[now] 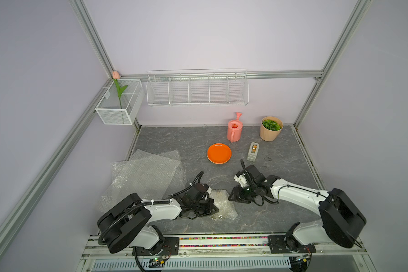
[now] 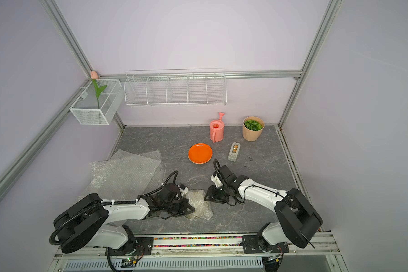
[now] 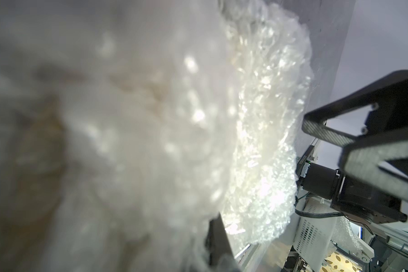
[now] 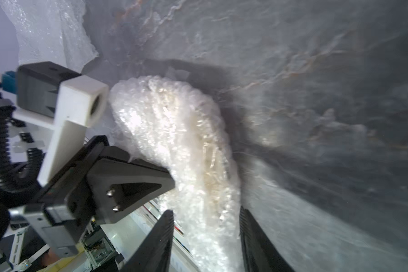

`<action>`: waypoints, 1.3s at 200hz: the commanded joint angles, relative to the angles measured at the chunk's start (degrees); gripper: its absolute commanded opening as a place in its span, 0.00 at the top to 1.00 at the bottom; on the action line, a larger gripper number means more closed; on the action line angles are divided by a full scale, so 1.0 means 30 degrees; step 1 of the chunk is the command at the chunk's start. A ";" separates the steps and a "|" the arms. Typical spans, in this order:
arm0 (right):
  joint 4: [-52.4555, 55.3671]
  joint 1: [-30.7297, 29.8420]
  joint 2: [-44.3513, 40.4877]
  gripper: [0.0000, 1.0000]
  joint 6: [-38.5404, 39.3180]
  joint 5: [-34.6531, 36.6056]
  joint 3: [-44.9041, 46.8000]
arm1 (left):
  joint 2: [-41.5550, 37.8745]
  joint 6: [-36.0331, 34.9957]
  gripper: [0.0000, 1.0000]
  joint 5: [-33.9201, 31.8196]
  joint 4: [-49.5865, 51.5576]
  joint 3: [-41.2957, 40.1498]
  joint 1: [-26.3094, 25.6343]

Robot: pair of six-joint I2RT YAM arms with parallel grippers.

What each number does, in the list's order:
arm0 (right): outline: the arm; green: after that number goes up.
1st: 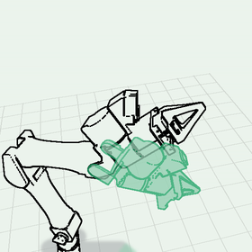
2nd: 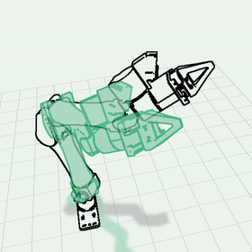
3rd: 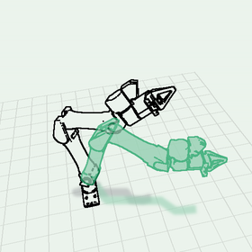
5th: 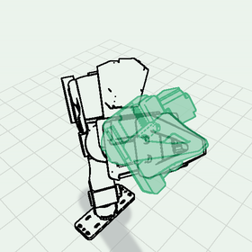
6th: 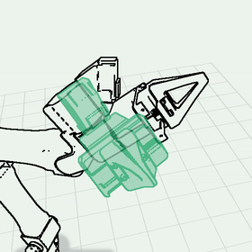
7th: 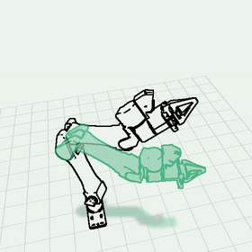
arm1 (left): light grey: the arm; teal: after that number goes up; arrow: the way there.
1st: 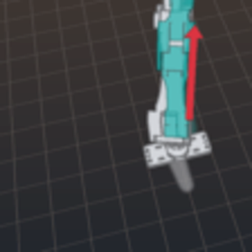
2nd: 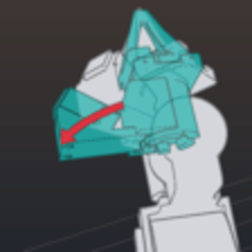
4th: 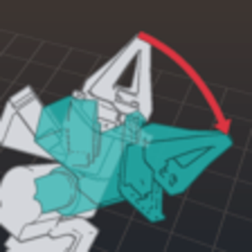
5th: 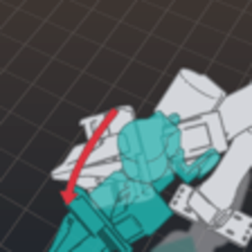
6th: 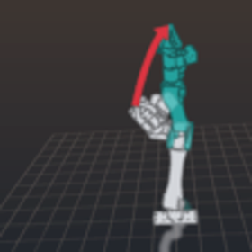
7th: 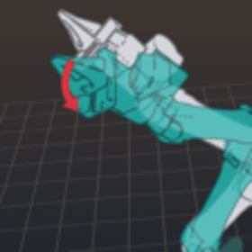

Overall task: Wrap dinner plates in bubble wrap
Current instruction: Stick the tape on the bubble wrap, then pick up the bubble wrap from the center of the board.

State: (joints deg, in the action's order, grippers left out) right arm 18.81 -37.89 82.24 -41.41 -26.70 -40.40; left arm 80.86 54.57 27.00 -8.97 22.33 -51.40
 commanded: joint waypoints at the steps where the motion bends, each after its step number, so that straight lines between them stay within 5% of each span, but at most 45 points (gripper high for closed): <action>1: -0.1671 0.0941 0.0922 0.48 0.0521 -0.2726 0.0938 | 0.0644 -0.0347 1.00 -0.0304 0.3238 -0.0484 -0.0076; 35: -0.5437 0.0977 0.3061 0.63 -0.0743 -0.5070 0.1895 | 0.1090 -0.0540 1.00 0.0135 0.3036 -0.0259 -0.0119; 88: -0.5891 0.0763 0.3335 0.89 -0.0934 -0.4672 0.2393 | -0.0295 -0.0368 1.00 -0.0948 0.5297 0.0446 -0.0111; 125: -0.3401 0.0756 0.1811 0.93 0.0239 -0.4123 0.2398 | -0.3950 -0.0670 0.63 -0.2943 1.0238 0.1622 -0.0109; 175: -0.0337 0.0933 -0.1941 0.93 0.0809 -0.3741 0.2945 | -0.9359 -0.0669 0.40 -0.7103 1.6354 0.3908 0.0208; 215: 0.2080 0.2553 -0.4572 0.93 0.0971 -0.2625 0.1896 | -1.0166 -0.3871 0.35 -0.7489 1.9264 0.6160 0.4604; 260: 0.3704 0.6893 -0.5796 0.93 0.0927 -0.1003 0.0202 | -0.6240 -0.7013 0.35 -0.7235 1.9107 0.8485 0.9407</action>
State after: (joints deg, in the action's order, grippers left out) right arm 26.26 -23.31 66.94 -39.03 -32.80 -36.91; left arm 55.88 41.36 7.29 44.86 43.57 -28.36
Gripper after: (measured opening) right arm 0.073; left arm 0.654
